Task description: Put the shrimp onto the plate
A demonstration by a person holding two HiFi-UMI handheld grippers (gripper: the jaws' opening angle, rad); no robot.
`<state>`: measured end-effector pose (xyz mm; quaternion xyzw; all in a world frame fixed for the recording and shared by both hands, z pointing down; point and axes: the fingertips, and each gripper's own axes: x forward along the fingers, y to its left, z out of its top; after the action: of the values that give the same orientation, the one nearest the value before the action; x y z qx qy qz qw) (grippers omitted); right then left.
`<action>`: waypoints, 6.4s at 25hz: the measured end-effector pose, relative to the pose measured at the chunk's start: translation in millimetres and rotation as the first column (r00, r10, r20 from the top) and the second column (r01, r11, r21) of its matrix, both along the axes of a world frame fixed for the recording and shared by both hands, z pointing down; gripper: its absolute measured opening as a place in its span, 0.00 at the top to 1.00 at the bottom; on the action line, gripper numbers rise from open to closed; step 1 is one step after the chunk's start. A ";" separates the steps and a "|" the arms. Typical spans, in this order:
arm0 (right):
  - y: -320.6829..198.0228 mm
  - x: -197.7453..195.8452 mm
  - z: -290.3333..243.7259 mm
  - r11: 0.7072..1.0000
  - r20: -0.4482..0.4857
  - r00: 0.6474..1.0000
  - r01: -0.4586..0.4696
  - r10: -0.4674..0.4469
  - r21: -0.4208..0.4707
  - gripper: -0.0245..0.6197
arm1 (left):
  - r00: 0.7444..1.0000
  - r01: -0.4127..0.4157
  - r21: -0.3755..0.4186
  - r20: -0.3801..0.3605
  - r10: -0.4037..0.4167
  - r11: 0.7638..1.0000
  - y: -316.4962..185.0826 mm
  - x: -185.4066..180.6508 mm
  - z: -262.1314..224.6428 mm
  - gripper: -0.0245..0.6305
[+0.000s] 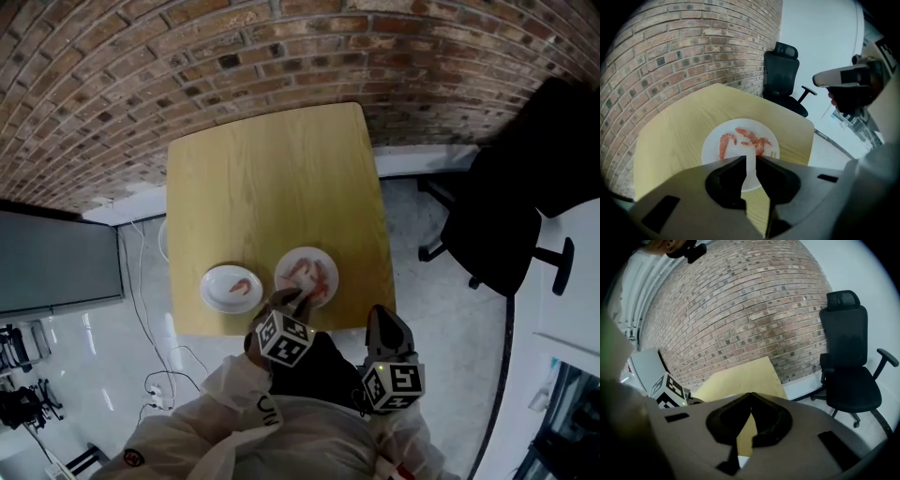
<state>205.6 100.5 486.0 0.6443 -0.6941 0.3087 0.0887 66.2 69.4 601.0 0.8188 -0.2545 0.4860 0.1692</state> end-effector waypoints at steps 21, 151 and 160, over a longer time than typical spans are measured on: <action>-42.2 -149.4 -20.7 0.968 -0.013 0.968 0.250 -0.250 0.029 0.93 | 0.975 0.224 0.059 -0.014 -0.224 0.973 -17.9 -149.3 -26.0 0.81; 15.6 -53.0 12.3 1.000 0.009 1.000 -0.018 0.018 0.003 0.93 | 1.000 -0.006 0.074 -0.010 0.007 0.997 -1.4 -33.7 -4.7 0.72; 9.4 -40.8 19.3 1.000 0.023 1.000 -0.005 0.005 -0.006 0.93 | 0.998 -0.017 0.088 0.055 0.012 0.996 -7.1 -26.3 3.1 0.72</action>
<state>164.7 109.9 505.3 0.6422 -0.6924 0.3184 0.0820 39.9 62.3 604.1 0.8138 -0.2745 0.4975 0.1222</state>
